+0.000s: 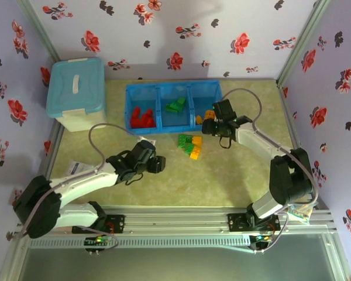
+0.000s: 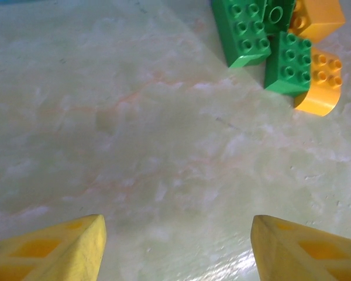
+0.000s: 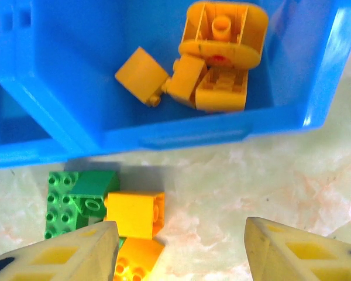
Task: Sort the legos into containers by color
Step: Pick up the lego from the center of the table.
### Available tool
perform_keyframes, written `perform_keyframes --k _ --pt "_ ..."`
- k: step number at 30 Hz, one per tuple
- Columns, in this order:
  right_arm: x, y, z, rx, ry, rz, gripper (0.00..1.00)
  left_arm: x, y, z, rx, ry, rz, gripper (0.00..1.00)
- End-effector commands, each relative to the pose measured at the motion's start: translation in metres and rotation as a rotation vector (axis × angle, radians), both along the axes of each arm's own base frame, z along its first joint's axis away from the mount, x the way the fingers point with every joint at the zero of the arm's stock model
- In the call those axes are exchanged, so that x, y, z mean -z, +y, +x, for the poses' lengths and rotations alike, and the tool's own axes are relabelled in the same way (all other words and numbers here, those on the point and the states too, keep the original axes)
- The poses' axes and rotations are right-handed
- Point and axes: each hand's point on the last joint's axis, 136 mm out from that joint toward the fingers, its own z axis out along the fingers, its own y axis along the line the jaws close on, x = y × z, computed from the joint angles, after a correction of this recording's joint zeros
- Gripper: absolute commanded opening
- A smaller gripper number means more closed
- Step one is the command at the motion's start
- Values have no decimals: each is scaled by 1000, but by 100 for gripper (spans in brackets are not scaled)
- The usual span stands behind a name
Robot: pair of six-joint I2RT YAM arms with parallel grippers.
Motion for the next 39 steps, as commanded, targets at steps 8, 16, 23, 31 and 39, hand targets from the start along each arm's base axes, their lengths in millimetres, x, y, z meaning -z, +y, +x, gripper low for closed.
perform_keyframes --k 8,16,23,31,39 --pt "10 -15 -44 55 -24 53 58 -2 -69 47 73 0 16 70" --pt "7 -31 -64 78 -54 44 58 17 -93 81 75 56 97 70" --pt "11 -36 -72 82 -59 45 58 38 -101 95 70 108 154 68" --pt "18 -40 -78 89 -54 46 58 61 -102 101 58 149 194 64" --pt "22 -40 -80 92 -52 53 57 69 -90 107 21 162 197 58"
